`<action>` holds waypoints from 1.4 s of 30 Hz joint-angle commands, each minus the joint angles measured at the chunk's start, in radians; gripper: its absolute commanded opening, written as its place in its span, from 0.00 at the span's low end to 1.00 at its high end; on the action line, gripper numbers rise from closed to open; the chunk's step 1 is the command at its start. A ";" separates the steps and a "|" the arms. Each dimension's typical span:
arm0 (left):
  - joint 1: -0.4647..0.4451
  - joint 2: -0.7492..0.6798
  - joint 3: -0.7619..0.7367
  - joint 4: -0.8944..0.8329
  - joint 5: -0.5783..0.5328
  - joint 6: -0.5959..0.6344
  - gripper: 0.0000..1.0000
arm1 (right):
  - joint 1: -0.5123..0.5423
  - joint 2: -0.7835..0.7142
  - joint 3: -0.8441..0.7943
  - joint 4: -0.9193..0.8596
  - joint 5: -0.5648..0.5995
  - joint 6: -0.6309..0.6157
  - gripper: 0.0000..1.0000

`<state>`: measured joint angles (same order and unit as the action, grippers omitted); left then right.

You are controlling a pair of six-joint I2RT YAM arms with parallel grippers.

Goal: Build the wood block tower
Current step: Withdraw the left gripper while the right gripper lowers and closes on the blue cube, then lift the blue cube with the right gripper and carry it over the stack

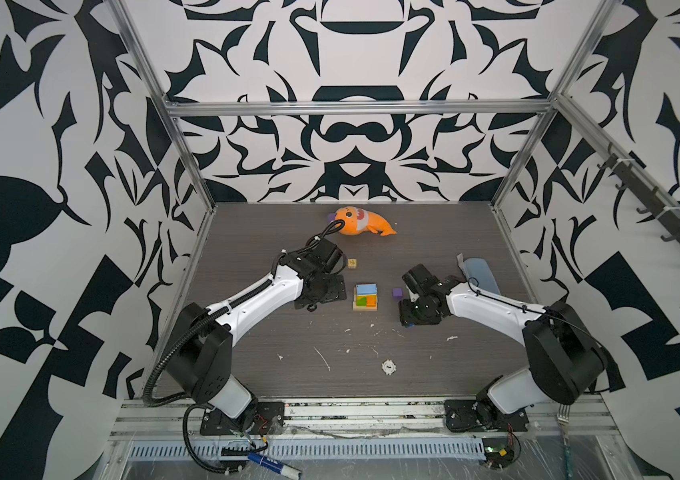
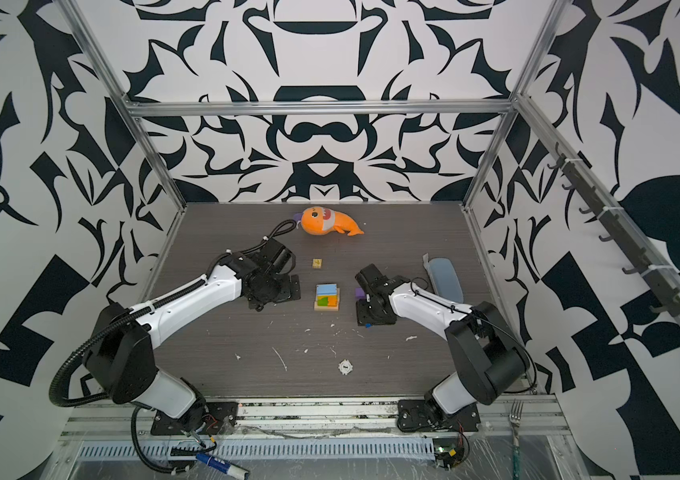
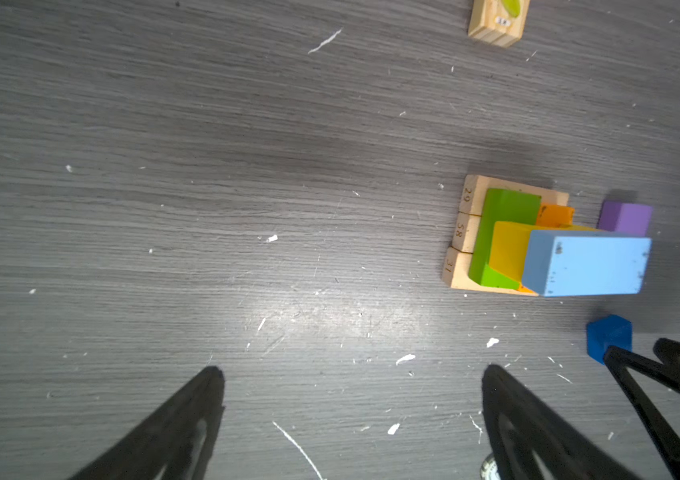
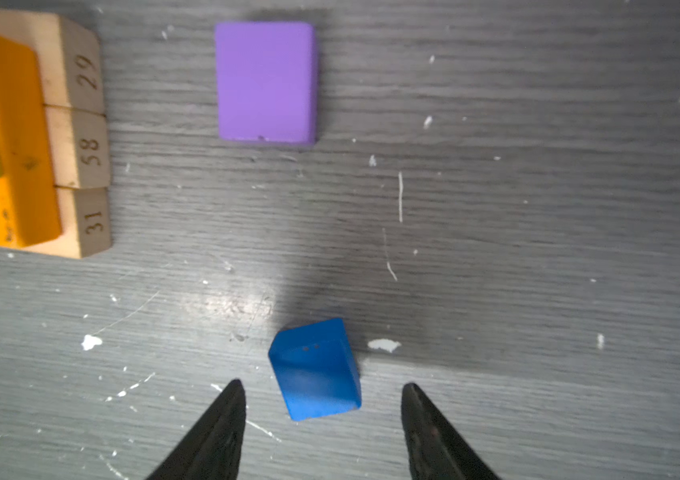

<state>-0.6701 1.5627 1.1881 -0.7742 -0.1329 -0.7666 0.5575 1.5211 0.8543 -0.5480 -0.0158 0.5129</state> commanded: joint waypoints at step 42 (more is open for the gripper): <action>0.017 -0.030 -0.021 0.004 0.015 -0.001 1.00 | 0.028 0.067 0.070 -0.035 0.076 -0.010 0.36</action>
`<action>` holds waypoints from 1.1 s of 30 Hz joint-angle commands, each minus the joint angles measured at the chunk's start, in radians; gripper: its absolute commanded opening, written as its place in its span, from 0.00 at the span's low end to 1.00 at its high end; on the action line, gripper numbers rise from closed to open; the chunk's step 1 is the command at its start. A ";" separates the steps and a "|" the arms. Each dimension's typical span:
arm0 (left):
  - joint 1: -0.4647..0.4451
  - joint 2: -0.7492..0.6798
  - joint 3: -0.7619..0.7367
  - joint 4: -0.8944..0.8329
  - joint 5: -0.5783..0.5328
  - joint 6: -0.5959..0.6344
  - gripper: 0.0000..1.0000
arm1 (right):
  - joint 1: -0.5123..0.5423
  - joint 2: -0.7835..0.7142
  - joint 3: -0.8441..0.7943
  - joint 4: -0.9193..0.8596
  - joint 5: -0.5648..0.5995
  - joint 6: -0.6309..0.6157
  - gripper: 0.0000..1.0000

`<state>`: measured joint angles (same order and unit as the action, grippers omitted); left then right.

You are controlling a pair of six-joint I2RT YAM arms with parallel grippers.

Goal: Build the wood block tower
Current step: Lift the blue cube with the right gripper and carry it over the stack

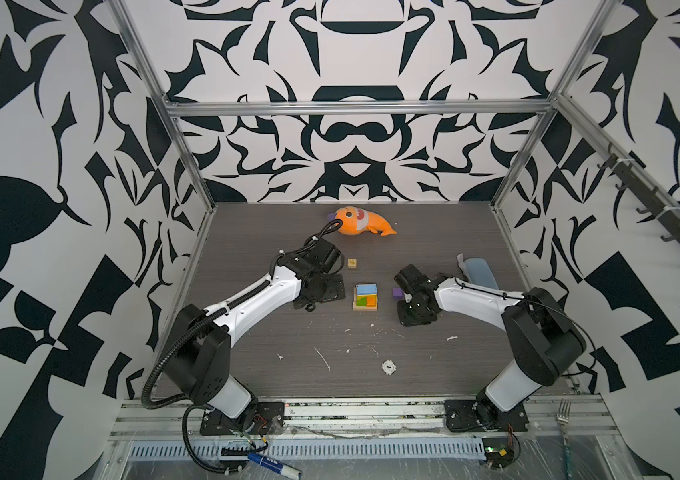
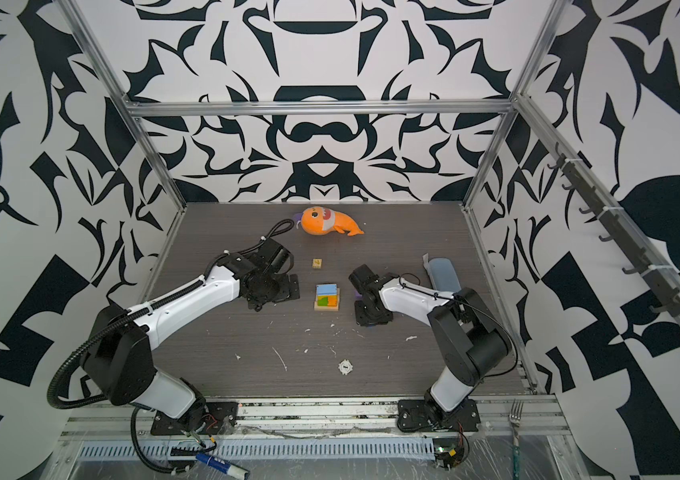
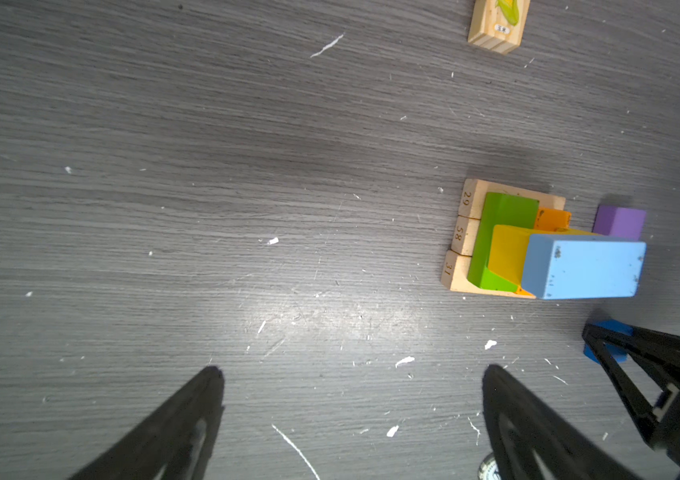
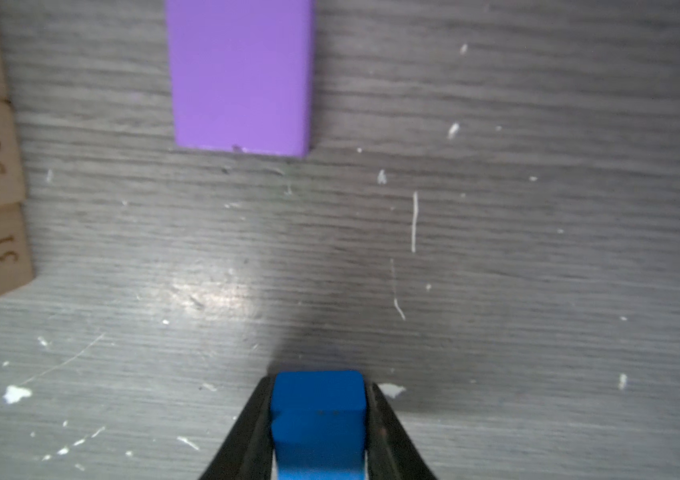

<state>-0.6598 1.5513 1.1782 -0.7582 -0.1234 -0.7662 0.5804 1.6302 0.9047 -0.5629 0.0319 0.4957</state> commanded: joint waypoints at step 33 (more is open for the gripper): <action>0.033 -0.106 -0.099 0.033 0.016 -0.016 0.99 | 0.006 -0.147 0.342 -0.285 0.019 0.037 0.25</action>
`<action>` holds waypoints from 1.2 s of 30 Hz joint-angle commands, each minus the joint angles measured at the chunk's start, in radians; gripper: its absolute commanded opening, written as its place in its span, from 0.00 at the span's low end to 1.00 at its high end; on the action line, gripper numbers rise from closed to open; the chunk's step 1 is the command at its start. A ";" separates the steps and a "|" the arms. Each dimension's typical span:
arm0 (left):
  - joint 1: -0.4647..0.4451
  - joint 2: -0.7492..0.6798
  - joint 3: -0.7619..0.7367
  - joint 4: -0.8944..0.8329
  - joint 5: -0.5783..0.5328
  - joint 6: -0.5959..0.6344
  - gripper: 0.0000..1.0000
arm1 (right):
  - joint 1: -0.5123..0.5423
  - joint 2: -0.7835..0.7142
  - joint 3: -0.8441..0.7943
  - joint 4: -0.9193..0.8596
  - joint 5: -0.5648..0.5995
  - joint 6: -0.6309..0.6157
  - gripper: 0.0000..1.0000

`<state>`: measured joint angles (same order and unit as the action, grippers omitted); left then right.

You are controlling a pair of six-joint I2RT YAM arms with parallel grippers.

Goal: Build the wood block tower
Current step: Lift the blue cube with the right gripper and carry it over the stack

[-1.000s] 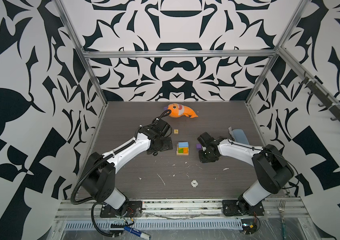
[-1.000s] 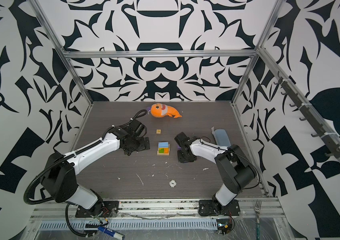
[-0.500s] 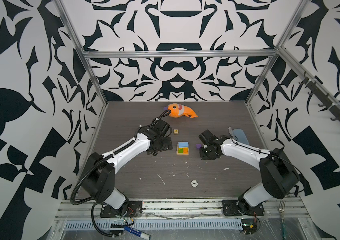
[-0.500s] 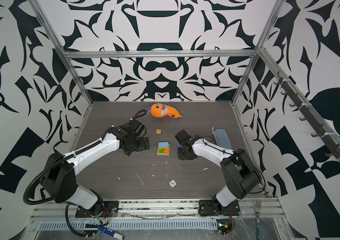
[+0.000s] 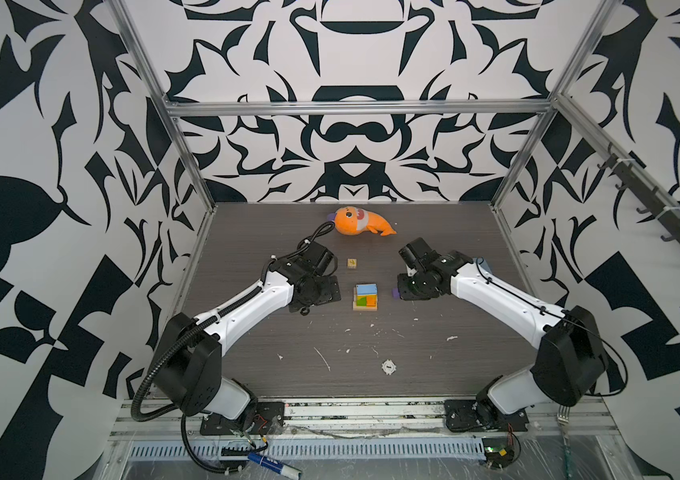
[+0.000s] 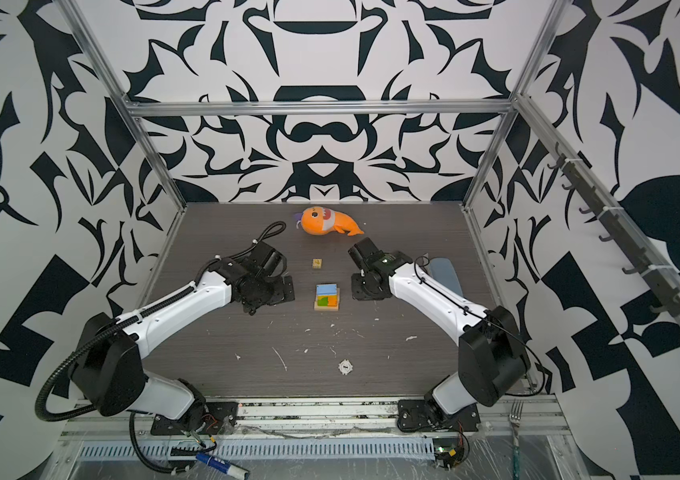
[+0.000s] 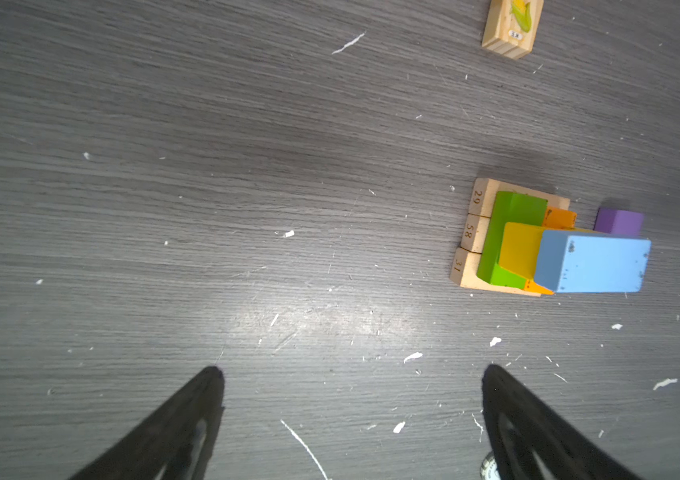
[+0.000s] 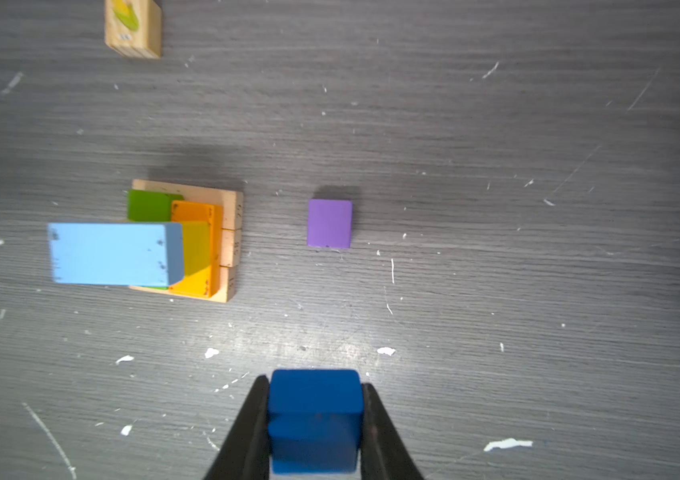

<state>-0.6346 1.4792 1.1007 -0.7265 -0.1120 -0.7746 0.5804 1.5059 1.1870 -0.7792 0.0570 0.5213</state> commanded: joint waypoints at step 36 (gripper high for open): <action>0.013 -0.129 -0.109 0.088 0.064 -0.034 1.00 | 0.125 0.309 0.546 -0.290 -0.037 0.011 0.22</action>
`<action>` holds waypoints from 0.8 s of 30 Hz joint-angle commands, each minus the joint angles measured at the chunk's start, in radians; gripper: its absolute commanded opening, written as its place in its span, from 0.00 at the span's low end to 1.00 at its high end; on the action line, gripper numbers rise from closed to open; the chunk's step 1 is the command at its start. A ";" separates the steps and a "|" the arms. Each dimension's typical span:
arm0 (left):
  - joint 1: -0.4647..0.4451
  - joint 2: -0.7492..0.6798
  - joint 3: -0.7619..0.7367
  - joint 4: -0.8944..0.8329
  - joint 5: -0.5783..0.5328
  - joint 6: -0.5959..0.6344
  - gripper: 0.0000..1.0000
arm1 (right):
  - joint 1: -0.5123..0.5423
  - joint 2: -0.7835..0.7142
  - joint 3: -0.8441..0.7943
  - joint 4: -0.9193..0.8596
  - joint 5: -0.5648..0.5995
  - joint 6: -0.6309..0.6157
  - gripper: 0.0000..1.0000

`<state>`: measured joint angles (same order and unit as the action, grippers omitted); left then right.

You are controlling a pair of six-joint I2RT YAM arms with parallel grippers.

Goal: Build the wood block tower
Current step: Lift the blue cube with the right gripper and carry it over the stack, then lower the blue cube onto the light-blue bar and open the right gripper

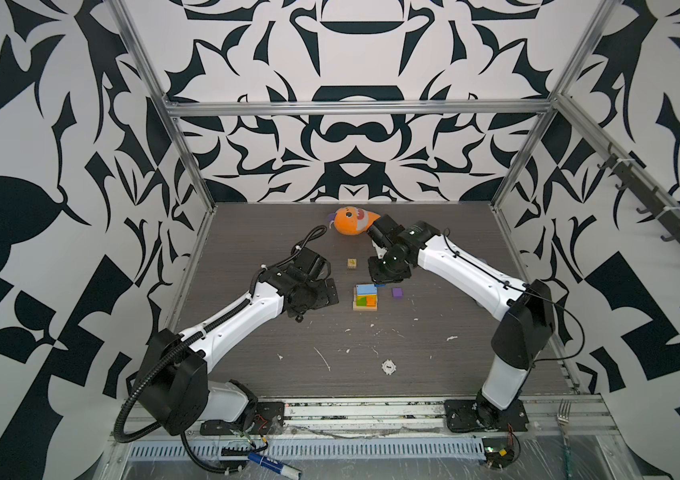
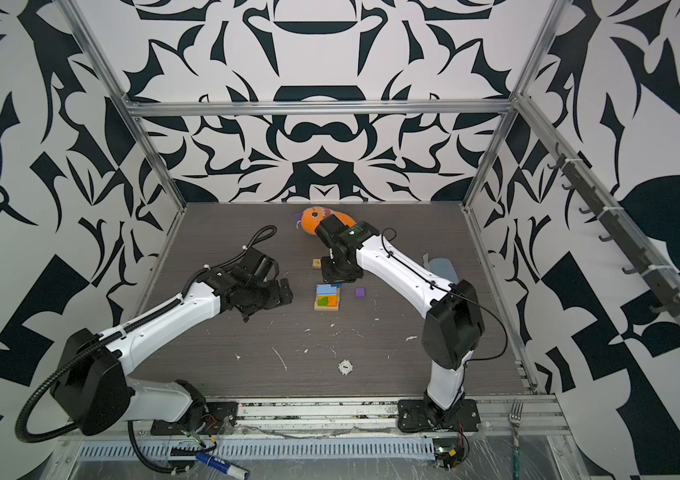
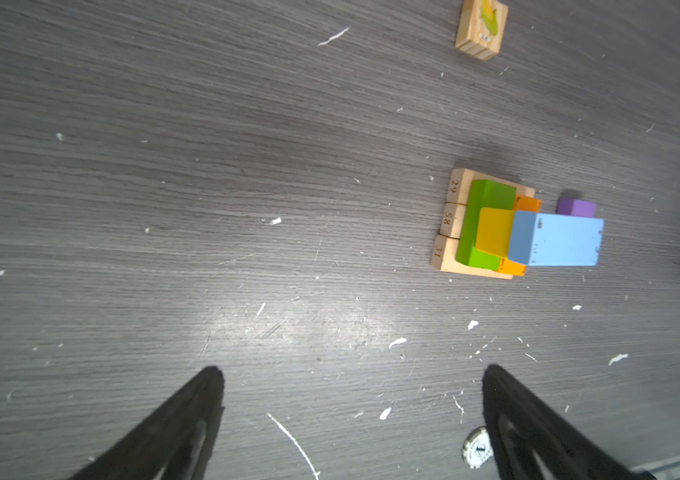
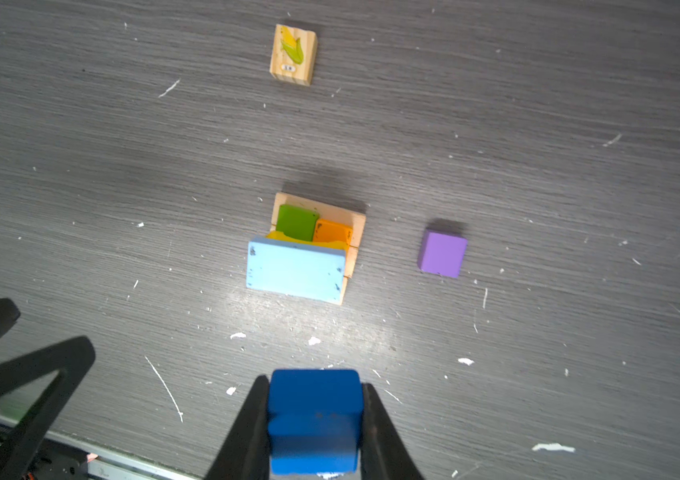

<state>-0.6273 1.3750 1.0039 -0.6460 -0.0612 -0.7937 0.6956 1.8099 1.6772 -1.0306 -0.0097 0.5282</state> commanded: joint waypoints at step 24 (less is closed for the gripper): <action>0.006 -0.005 -0.002 0.024 0.037 -0.024 1.00 | 0.024 0.145 0.148 -0.037 0.052 0.012 0.21</action>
<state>-0.6273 1.3689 1.0039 -0.6277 -0.0319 -0.8055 0.7143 1.9636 1.7908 -1.0592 0.0299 0.5289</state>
